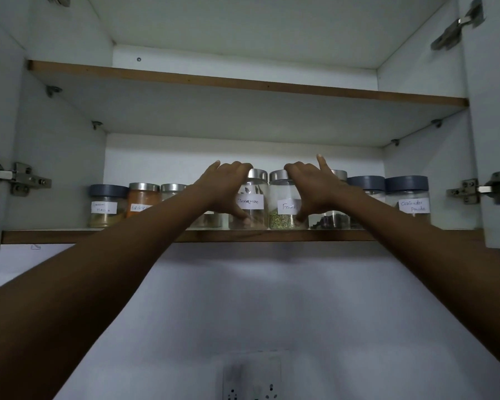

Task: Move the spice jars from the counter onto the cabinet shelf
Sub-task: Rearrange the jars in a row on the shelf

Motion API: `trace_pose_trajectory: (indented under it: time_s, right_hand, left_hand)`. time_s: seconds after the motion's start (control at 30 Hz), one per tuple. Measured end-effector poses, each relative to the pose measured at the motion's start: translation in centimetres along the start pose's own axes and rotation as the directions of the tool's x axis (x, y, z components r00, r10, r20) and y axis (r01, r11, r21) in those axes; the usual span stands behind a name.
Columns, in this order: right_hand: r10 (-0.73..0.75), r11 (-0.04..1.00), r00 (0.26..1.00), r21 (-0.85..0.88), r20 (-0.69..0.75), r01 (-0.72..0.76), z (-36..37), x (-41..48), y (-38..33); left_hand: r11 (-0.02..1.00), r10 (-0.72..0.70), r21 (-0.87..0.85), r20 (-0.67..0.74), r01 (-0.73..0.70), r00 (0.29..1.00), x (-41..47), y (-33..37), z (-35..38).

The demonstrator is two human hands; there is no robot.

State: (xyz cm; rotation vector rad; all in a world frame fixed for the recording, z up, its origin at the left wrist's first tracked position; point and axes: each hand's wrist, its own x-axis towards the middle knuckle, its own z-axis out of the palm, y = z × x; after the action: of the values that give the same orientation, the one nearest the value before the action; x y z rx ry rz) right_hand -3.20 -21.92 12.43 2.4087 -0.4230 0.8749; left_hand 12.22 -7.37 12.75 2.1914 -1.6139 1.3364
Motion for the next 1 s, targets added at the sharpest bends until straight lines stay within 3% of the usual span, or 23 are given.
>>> trace_pose_trajectory:
  time_s: [0.53, 1.0]
  right_hand:
    - [0.012, 0.957, 0.998, -0.289, 0.059, 0.006, 4.5, 6.1, -2.1]
    - [0.002, 0.952, 0.994, -0.305, 0.110, 0.032, 7.2, 10.2, -2.9]
  left_hand:
    - [0.989, -0.139, 0.077, 0.142, 0.129, 0.980, 3.4, -2.4, 4.7]
    - [0.976, -0.141, 0.183, 0.123, 0.117, 0.982, 6.3, -4.9, 9.7]
